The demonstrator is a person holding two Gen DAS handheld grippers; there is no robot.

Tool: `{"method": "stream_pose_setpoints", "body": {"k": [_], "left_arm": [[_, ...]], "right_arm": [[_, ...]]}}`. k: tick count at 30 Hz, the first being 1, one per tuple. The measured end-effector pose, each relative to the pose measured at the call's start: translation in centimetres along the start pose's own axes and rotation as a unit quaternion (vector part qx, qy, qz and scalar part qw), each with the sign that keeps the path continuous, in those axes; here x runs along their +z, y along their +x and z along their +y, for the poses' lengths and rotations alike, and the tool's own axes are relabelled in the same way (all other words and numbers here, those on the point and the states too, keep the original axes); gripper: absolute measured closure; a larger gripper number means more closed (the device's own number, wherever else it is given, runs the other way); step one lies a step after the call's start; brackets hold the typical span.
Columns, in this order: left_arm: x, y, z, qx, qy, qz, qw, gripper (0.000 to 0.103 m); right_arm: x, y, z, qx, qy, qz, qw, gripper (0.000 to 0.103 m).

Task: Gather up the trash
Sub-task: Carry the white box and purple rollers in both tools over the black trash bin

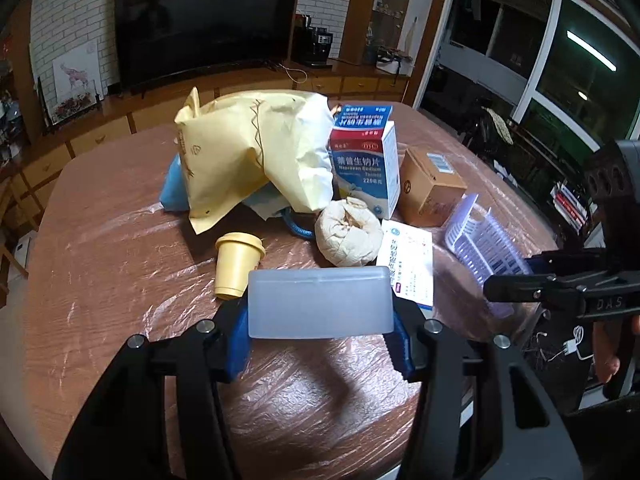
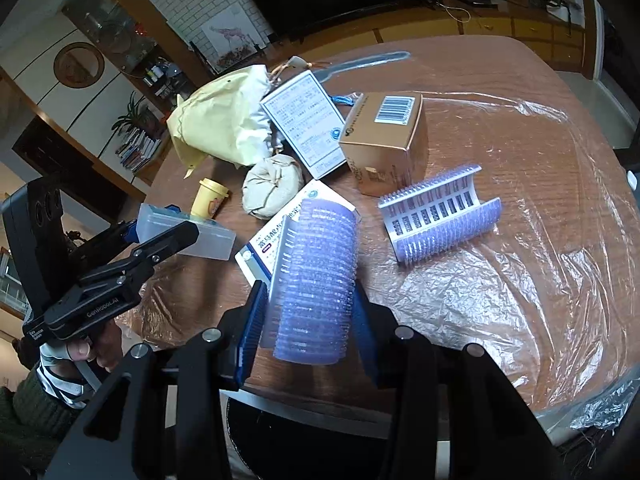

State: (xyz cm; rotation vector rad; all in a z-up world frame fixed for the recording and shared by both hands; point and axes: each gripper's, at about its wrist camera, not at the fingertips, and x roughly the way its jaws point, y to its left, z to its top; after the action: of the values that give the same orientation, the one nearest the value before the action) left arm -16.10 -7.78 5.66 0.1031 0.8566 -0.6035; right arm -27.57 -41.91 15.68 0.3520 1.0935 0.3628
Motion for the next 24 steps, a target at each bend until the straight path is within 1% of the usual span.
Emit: {"method": "stream_pose_setpoints", "body": {"k": [5, 7, 15, 19, 24], "left_arm": [[0.1, -0.9, -0.6, 0.01, -0.008, -0.007, 0.9999, 0.048], [0.0, -1.3, -0.8, 0.013, -0.018, -0.008, 0.9997, 0.048], [-1.4, -2.5, -1.4, 0.035, -0.051, -0.004, 0.9981, 0.048], [-2.4, -3.6, -1.7, 0.028, -0.059, -0.003, 0.9978, 0.048], [-3.4, -5.0, -2.3, 0.01, -0.047, -0.005, 0.9988, 0.048]], "right_arm": [[-0.1, -0.5, -0.1, 0.013, -0.011, 0.001, 1.0, 0.062], [-0.1, -0.5, -0.1, 0.019, -0.014, 0.004, 1.0, 0.062], [0.2, -0.5, 0.1, 0.036, -0.04, 0.013, 0.998, 0.062], [-0.1, -0.9, 0.4, 0.042, -0.049, 0.014, 0.998, 0.062], [-1.1, -2.2, 1.4, 0.046, -0.055, 0.006, 0.997, 0.062]]}}
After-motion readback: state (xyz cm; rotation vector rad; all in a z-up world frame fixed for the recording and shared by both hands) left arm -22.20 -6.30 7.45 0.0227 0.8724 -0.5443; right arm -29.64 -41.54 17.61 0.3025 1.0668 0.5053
